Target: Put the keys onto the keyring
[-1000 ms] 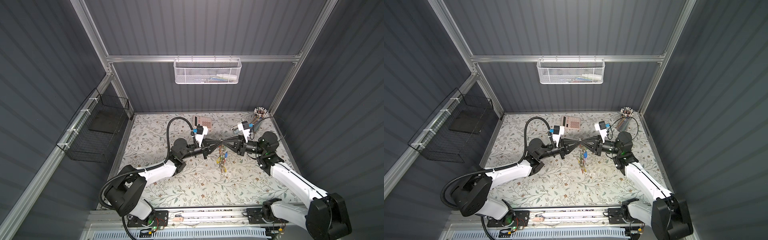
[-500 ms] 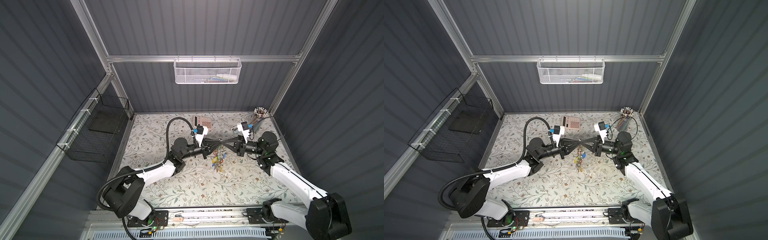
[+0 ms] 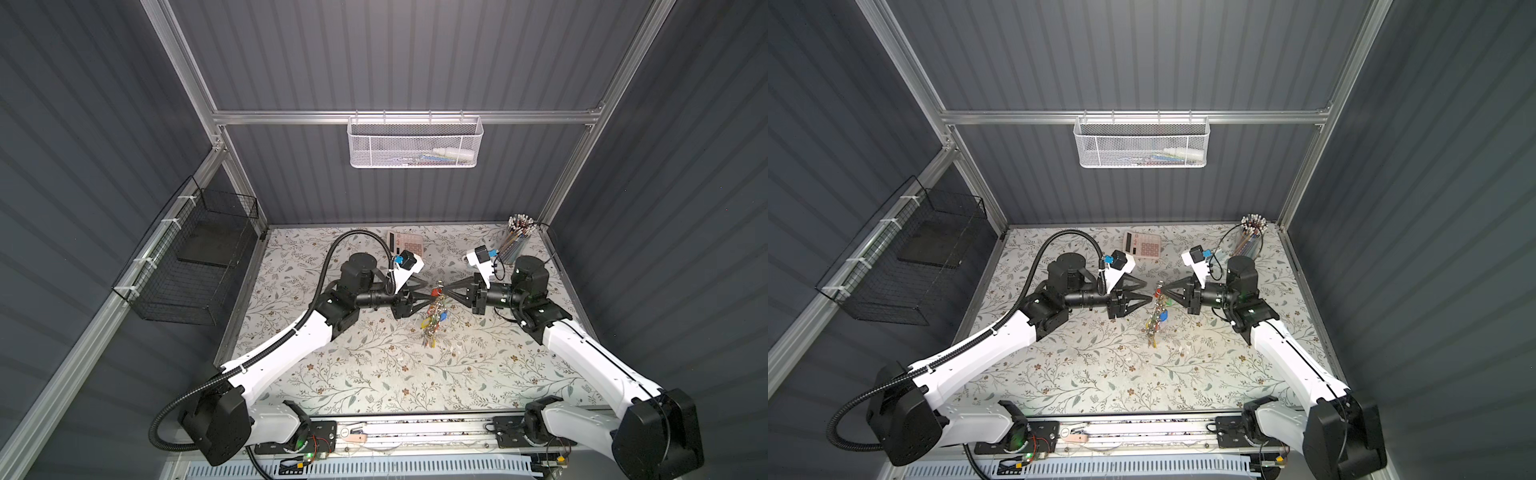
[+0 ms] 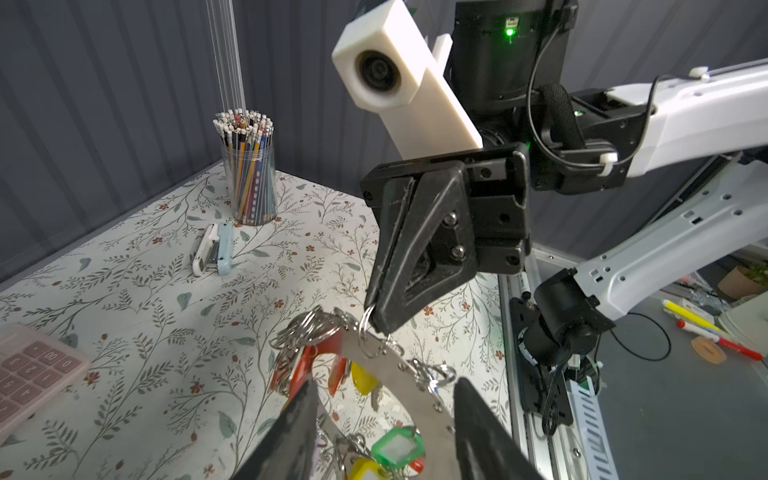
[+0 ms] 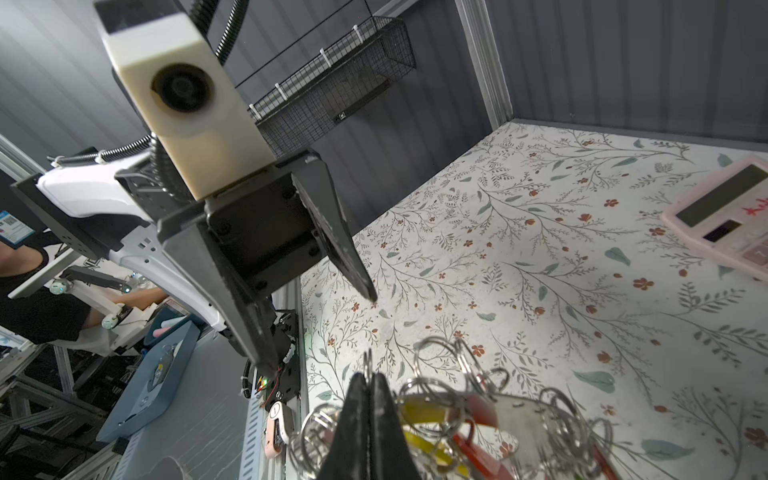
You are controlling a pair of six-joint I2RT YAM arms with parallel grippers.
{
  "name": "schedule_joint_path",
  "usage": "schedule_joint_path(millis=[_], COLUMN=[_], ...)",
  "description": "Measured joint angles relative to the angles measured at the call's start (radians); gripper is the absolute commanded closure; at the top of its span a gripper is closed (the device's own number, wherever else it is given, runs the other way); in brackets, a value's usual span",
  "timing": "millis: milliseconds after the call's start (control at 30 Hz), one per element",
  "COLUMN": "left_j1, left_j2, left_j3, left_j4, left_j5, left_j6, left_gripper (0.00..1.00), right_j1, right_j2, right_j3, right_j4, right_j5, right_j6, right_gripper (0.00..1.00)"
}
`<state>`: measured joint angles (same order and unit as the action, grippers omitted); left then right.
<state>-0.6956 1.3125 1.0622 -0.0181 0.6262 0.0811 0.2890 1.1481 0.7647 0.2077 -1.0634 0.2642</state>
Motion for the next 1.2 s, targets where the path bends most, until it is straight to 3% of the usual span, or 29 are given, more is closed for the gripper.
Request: schedule_joint_path(millis=[167,433,867,1200], left_j1=[0.040,0.054,0.033,0.024], left_j2=[0.027,0.223,0.312,0.349], left_j3=[0.140,0.404,0.510,0.538], left_j4=[-0.240,-0.525,-0.652,-0.696], left_j5=[0.055,0.183,0.219,0.224], left_j6=[0.152,0.309,0.369,0.387], left_gripper=[0.51,0.58,0.77,0.84], right_j1=[0.006,0.018,0.028,0.029], right_j2=[0.000,0.000,0.000,0.000], right_j3=[0.002,0.002,0.002,0.006], right_j4=[-0.039,-0.053,-0.053,-0.052], right_j5=[-0.001,-0.005,-0.007,-0.007], right_j6=[-0.038,-0.049,-0.049,-0.049], right_gripper=[1.00,1.00,1.00,1.00])
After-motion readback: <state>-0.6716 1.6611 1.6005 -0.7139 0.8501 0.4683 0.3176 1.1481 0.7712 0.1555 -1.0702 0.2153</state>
